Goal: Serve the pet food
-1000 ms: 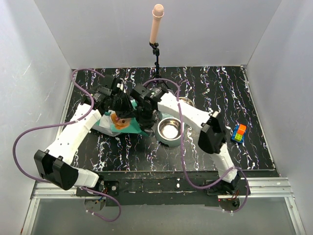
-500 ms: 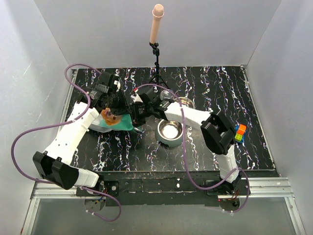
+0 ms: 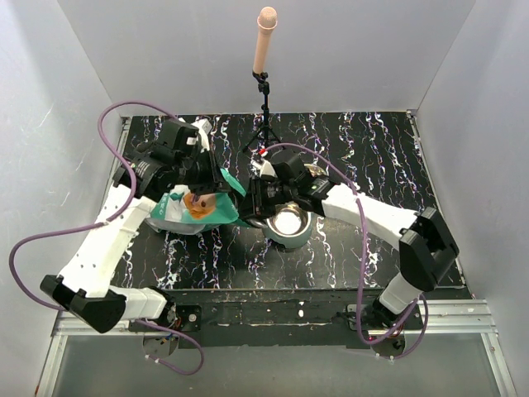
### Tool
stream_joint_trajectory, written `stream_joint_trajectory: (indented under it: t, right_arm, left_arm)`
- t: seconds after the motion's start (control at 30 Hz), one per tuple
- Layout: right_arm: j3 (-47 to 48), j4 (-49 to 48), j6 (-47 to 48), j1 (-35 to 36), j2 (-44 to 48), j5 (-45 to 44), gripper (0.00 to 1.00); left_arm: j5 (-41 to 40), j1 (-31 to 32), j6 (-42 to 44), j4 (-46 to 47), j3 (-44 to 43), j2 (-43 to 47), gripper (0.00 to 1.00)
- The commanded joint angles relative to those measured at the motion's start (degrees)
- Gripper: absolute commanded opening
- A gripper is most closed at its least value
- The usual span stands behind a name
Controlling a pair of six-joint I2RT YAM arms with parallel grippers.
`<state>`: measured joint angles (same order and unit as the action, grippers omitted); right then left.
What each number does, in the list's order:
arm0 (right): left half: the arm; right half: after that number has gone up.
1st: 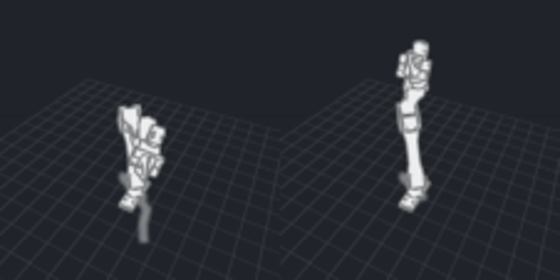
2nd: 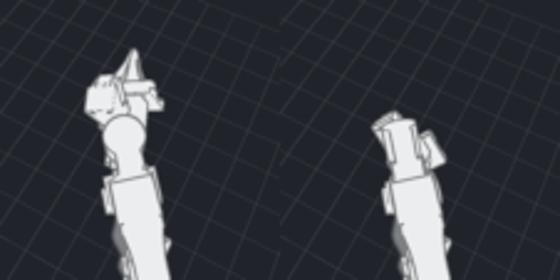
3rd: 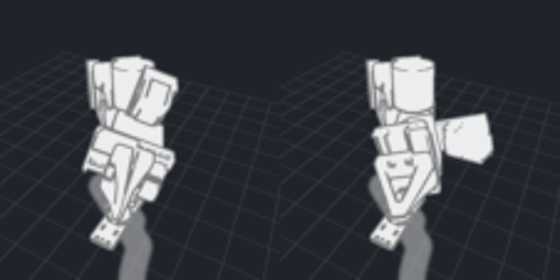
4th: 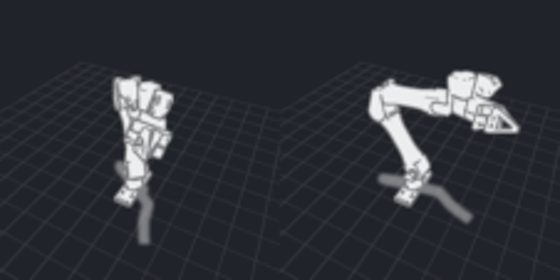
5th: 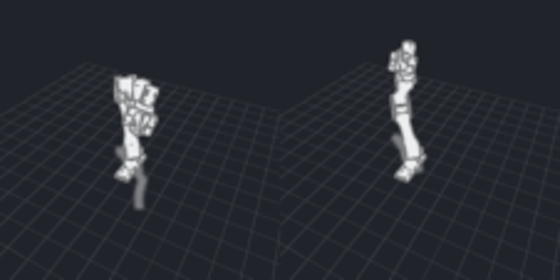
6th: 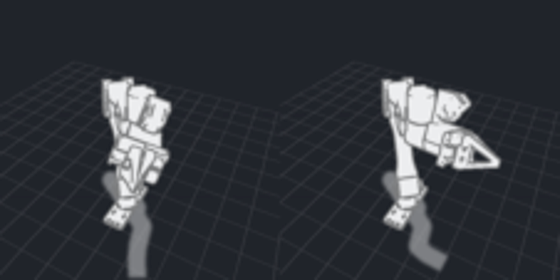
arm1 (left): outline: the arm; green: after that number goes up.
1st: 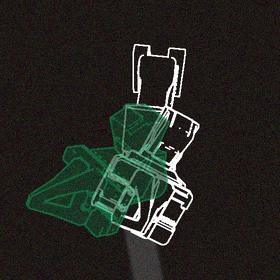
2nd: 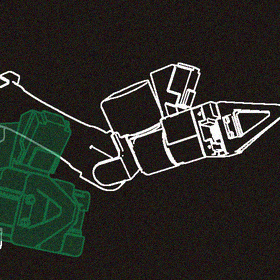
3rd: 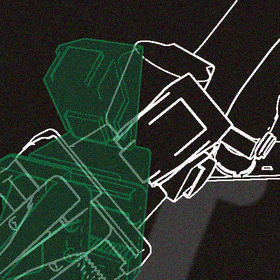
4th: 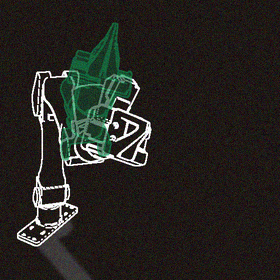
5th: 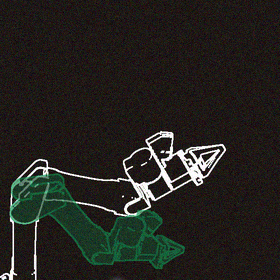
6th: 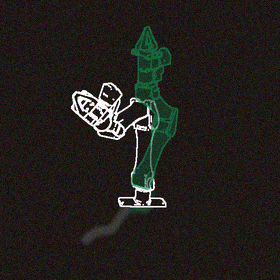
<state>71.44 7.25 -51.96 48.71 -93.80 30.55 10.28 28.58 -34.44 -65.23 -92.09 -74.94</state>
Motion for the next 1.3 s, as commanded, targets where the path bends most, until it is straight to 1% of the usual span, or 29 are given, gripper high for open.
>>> stream_joint_trajectory:
  t: [0.0,0.1,0.17,0.27,0.37,0.53,0.6,0.7,0.77,0.83,0.9,0.97,1.0,1.03,1.07,1.1,1.13,1.17,1.2,1.23,1.27]
  right_arm:
    - [-0.2,4.3,-0.1,-0.4,7.0,1.9,0.01]
    - [2.5,11.4,0.5,-0.5,10.2,-0.2,0.01]
    - [4.4,15.3,1.6,-0.5,11.3,-0.4,0.01]
    - [2.9,16.6,2.1,-0.6,12.5,0.1,0.01]
    - [-0.3,14.9,1.0,-0.6,14.0,0.9,0.01]
    - [-0.8,14.6,-0.2,-1.8,16.2,1.5,0.01]
    - [-3.6,11.9,-1.8,-3.1,17.4,3.3,0.01]
    - [-9.2,3.8,-6.2,-4.5,18.4,6.5,0.01]
    - [-10.2,-1.5,-10.1,-4.2,16.1,7.4,0.01]
    - [-10.4,-10.6,-14.5,-4.1,12.2,9.8,0.01]
    - [-10.3,-9.5,-14.2,-4.1,13.5,11.3,0.01]
    - [-12.4,-5.8,-12.0,-4.1,18.3,8.3,0.01]
    - [-15.0,-11.6,-14.5,-4.5,19.2,8.1,0.01]
    - [-17.5,-17.5,-18.8,-4.8,18.0,9.1,0.01]
    - [-18.3,-23.2,-22.1,-4.9,14.9,11.4,0.01]
    - [-17.9,-26.2,-24.5,-4.9,12.7,13.9,0.01]
    - [-19.0,-28.4,-26.0,-4.6,12.8,14.4,0.01]
    - [-20.5,-27.7,-25.6,-4.6,15.2,13.9,0.01]
    - [-21.9,-25.0,-23.4,-4.5,17.9,12.4,0.01]
    - [-22.2,-20.3,-21.4,-4.8,20.1,10.2,0.01]
    - [-22.2,-19.9,-20.4,-5.0,20.2,9.5,0.01]
  left_arm:
    - [1.2,0.3,1.1,2.1,-2.4,6.3,0.0]
    - [1.8,0.3,1.7,0.3,-1.1,6.8,0.0]
    - [2.2,0.3,1.1,0.9,0.9,8.0,0.0]
    - [1.1,0.3,-0.6,2.7,2.4,9.8,0.0]
    - [1.8,0.3,-1.5,4.4,2.8,10.4,0.0]
    - [1.8,0.3,-1.1,4.8,2.9,10.4,0.0]
    - [1.4,0.3,-1.1,4.5,3.1,10.6,0.0]
    - [2.2,0.3,-1.3,4.9,2.6,10.4,0.0]
    - [2.5,0.3,-1.4,4.7,1.5,9.8,0.0]
    - [2.7,0.3,-1.5,4.6,0.5,9.5,0.0]
    - [2.8,0.3,-1.5,4.5,-0.4,9.1,0.0]
    - [2.8,0.3,-1.9,4.7,-1.1,9.2,0.0]
    - [2.9,0.3,-2.2,5.0,-1.0,9.3,0.0]
    - [2.8,0.3,-2.3,5.3,-0.9,9.5,0.0]
    - [2.9,0.3,-2.5,5.6,-0.8,9.5,0.0]
    - [3.1,0.3,-2.6,5.5,-0.9,9.3,0.0]
    - [3.2,0.3,-2.5,5.2,-1.2,9.1,0.0]
    - [3.4,0.3,-2.3,4.9,-1.9,8.9,0.0]
    - [3.3,0.3,-2.1,4.8,-2.2,8.8,0.0]
    - [3.0,0.3,-2.2,4.7,-2.1,9.0,0.0]
    - [2.6,0.3,-2.1,4.7,-2.0,9.2,0.0]
